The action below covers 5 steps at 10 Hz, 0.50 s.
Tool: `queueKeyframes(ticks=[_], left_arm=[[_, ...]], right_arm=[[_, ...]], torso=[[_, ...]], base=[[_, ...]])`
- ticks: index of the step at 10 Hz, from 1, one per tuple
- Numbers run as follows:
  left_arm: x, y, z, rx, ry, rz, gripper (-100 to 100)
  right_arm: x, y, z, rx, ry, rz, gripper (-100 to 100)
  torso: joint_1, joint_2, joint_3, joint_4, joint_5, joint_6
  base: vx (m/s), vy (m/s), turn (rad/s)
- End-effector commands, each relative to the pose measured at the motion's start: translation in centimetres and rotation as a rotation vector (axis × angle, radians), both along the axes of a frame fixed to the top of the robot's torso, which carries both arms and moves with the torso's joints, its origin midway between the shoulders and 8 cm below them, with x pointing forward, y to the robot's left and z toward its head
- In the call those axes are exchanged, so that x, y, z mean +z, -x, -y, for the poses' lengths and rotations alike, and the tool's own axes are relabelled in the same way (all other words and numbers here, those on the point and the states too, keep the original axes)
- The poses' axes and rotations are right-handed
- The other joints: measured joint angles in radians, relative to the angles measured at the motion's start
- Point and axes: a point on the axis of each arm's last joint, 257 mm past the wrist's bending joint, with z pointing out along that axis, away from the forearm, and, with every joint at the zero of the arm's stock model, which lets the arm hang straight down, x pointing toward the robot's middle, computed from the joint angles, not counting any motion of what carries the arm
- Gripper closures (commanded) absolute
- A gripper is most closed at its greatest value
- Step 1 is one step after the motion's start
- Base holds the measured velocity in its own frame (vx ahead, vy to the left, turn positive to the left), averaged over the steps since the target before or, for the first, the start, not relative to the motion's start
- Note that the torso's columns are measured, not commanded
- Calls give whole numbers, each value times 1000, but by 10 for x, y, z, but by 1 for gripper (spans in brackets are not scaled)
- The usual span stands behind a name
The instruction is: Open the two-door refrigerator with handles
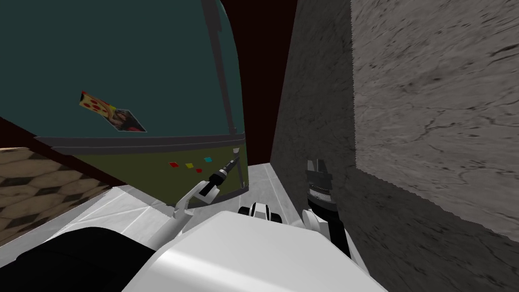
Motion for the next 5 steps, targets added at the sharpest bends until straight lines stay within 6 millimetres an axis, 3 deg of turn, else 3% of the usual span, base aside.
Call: queueKeyframes(ticks=[1, 2, 3, 4, 5], left_arm=[[-3, -1, -5, 8, -23, -13, -100], [-3, -1, -6, 10, -26, -16, -100], [-3, -1, -6, 10, -26, -15, 100], [-3, 14, 21, -63, -42, -12, 100], [-3, 14, 21, -63, -42, -12, 100]], right_arm=[[0, 0, 0, 0, 0, 0, 0], [0, 0, 0, 0, 0, 0, 0], [0, 0, 0, 0, 0, 0, 0], [0, 0, 0, 0, 0, 0, 0], [0, 0, 0, 0, 0, 0, 0]], torso=[[1, 0, 0, 0, 0, 0], [2, 2, 1, 1, 1, 0], [2, 3, 2, 1, 1, 0], [1, 3, 2, 1, 1, 0], [6, 11, 7, 1, 5, 3]], base=[[35, -23, -8], [8, -5, 2], [0, 0, 0], [-200, 128, -4], [-255, 145, -84]])
